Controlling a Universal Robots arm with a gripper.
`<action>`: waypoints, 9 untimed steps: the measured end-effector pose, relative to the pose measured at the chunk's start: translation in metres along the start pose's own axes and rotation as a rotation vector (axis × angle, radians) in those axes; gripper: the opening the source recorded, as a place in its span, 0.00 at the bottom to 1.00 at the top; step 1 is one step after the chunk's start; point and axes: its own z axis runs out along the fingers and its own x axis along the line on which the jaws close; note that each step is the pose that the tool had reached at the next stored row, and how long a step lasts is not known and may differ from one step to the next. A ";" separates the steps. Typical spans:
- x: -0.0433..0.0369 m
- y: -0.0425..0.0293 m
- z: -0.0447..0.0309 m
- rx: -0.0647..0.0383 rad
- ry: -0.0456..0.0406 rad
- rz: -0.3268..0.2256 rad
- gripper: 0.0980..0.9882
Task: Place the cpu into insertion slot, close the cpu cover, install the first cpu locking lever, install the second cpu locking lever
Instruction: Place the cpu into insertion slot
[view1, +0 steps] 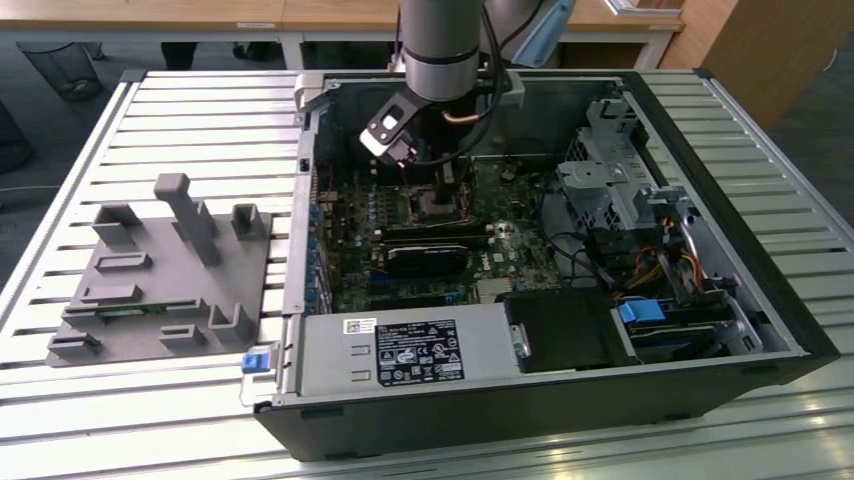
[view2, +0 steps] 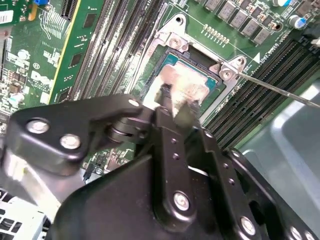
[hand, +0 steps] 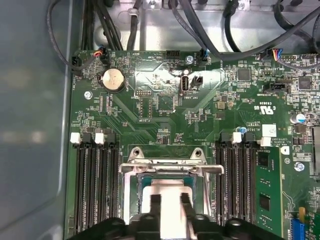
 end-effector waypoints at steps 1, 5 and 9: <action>0.0000 0.0001 -0.0012 0.002 -0.0001 0.000 0.16; 0.0000 0.0003 -0.0032 0.004 -0.0001 0.000 0.03; 0.0000 0.0006 -0.0054 0.006 -0.0001 0.000 0.01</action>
